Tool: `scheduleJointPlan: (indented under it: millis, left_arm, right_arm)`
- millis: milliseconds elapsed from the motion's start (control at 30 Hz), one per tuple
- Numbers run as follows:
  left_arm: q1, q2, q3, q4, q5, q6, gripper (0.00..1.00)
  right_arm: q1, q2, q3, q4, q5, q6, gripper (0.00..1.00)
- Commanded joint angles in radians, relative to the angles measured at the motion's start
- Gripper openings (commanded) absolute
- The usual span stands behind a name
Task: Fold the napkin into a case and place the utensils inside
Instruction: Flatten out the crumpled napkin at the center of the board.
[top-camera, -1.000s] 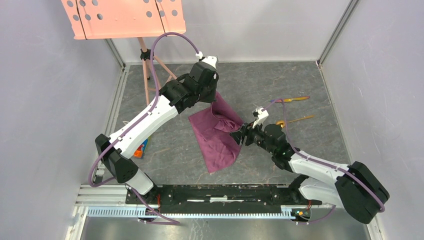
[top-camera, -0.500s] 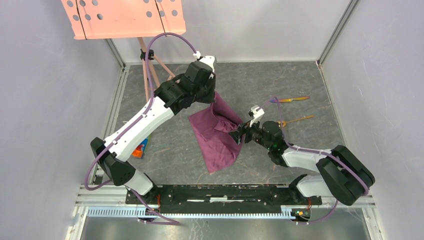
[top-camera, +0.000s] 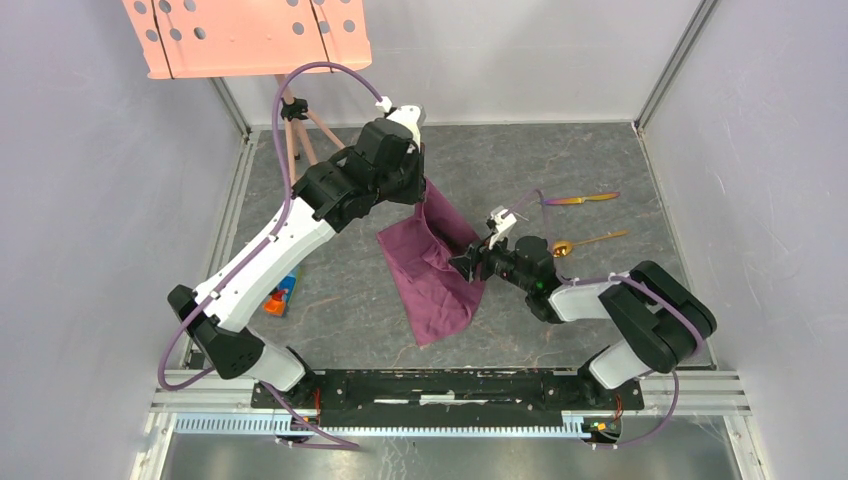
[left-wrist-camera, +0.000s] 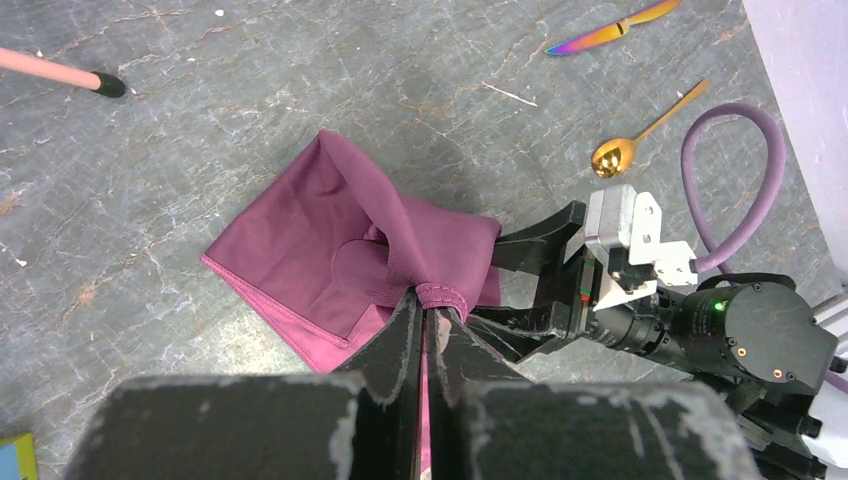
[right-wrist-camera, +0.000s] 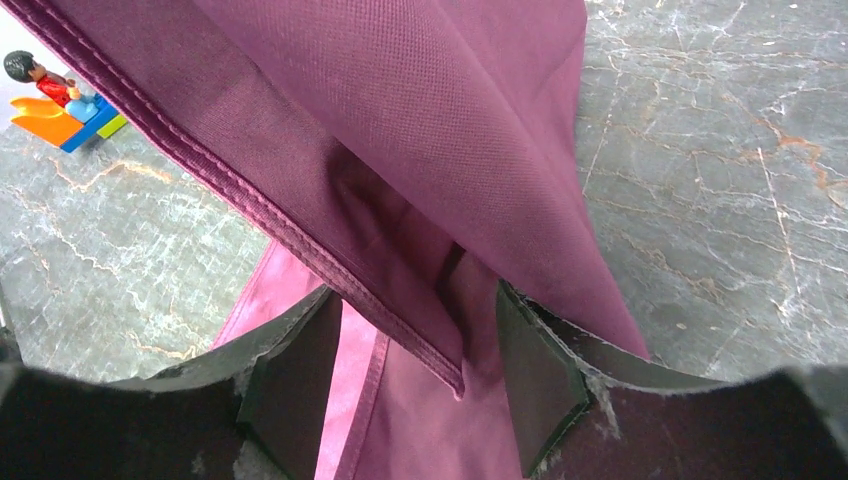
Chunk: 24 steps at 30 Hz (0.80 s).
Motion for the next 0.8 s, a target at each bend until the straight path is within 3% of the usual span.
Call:
scheduleJointPlan:
  millis: [0,100,167,300,367,467,633,767]
  left_arm:
    - [0.009,-0.046,0.048,0.016,0.005,-0.001,0.02]
    - [0.013,-0.049,0.048,0.017,-0.003,-0.004,0.02]
    - [0.016,-0.05,0.048,0.017,-0.005,-0.006,0.02]
    - [0.021,-0.071,0.035,0.015,-0.064,0.0,0.02]
    - [0.024,-0.113,0.012,0.019,-0.125,0.013,0.02]
    - [0.034,-0.225,-0.061,0.068,-0.192,0.047,0.02]
    - [0.038,-0.531,-0.202,0.172,-0.164,0.184,0.02]
    - [0.037,-0.724,-0.222,0.181,0.002,0.27,0.02]
  right_arm:
    - [0.03,0.056,0.046,0.144,-0.002,0.004,0.66]
    - [0.102,0.075,0.051,0.169,0.101,-0.015,0.69]
    - [0.145,0.098,0.078,0.132,0.186,-0.03,0.66]
    - [0.181,0.067,0.094,0.029,0.345,-0.065,0.28]
    - [0.189,0.009,0.108,-0.097,0.396,-0.117,0.01]
    - [0.192,-0.138,0.171,-0.367,0.332,-0.231,0.0]
    - [0.216,-0.354,0.492,-0.998,0.148,-0.393,0.0]
    - [0.3,-0.48,0.678,-1.19,-0.007,-0.494,0.0]
